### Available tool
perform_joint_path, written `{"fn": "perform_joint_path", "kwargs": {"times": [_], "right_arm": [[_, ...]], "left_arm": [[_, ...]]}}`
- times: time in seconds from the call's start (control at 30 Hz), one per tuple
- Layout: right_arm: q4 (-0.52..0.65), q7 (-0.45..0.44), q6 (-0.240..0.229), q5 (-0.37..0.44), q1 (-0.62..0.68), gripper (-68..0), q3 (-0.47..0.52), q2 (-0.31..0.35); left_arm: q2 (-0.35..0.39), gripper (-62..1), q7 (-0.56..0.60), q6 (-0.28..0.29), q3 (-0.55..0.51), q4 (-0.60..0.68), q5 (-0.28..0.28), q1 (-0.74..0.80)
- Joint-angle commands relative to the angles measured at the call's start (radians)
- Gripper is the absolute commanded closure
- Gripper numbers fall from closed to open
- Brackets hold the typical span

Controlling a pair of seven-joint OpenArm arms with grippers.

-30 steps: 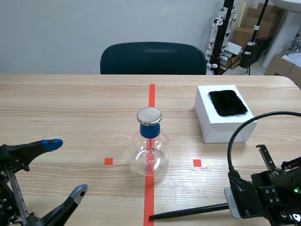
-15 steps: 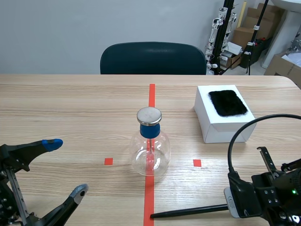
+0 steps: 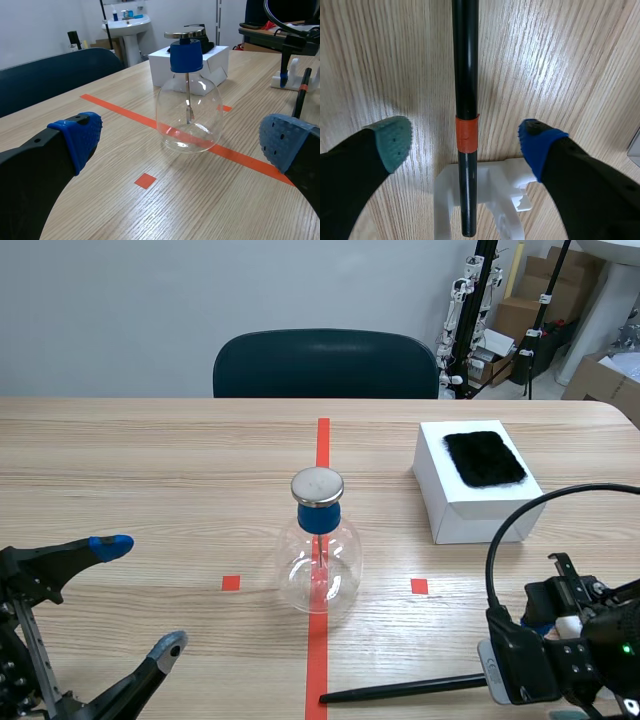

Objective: Do the electroscope experiment. put the rod down on the box

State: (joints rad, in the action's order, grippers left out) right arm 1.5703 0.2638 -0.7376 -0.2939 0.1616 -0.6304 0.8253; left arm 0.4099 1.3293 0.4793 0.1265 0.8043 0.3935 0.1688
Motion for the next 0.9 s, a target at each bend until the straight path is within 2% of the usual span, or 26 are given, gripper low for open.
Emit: {"fn": "perform_joint_path", "kwargs": {"times": [0.0,0.13,0.37,0.73,0.87], "right_arm": [[0.004,0.0,-0.008,0.017,-0.012,-49.8,0.007,0.014],[0.013,0.0,-0.008,0.032,-0.012,-57.8,0.008,0.019],[0.027,0.0,-0.008,0.041,-0.012,-67.4,0.008,0.031],[0.027,0.0,-0.008,0.045,-0.012,-67.9,0.01,0.031],[0.05,-0.001,-0.008,0.126,-0.012,-67.9,0.037,0.047]], "left_arm": [[0.001,-62.3,0.014,-0.001,-0.002,0.006,-0.008,-0.003],[0.001,-62.3,0.014,-0.001,-0.002,0.006,-0.008,-0.003],[0.001,-62.3,0.014,-0.001,-0.002,0.006,-0.008,-0.003],[0.001,-62.3,0.014,-0.001,-0.002,0.006,-0.008,-0.003],[0.001,-62.3,0.014,-0.001,-0.002,0.006,-0.008,-0.003]]}}
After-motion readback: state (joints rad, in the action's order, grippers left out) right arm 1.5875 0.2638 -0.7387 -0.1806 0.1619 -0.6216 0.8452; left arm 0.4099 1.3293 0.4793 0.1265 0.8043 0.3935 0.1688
